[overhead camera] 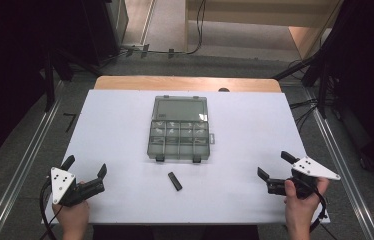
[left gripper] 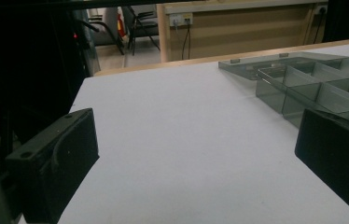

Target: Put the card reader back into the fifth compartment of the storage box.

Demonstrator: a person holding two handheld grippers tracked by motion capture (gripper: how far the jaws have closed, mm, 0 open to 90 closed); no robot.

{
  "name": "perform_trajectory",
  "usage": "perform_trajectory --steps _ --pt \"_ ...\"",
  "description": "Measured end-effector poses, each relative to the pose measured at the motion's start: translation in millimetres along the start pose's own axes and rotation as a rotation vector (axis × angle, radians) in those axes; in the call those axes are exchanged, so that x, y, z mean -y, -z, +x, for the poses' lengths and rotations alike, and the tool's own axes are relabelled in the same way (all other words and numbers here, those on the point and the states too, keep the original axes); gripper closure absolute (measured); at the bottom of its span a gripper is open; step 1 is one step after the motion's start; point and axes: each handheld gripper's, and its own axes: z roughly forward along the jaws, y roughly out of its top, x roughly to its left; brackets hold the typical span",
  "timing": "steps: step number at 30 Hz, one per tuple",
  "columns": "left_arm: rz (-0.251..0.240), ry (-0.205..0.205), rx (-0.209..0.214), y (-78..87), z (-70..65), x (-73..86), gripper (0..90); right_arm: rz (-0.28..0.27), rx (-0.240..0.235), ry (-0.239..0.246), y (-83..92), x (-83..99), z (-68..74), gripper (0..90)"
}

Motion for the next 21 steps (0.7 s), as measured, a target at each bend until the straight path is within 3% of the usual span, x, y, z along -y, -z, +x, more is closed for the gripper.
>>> perform_trajectory --steps 15,21 --pt "-0.001 0.003 0.001 0.1 0.5 -0.1 0.0 0.038 -0.087 0.058 -20.6 -24.0 27.2 0.0" --pt "-0.001 0.002 -0.001 -0.1 0.1 -0.1 0.0 0.061 -0.147 0.074 -31.7 -32.5 38.5 0.0"
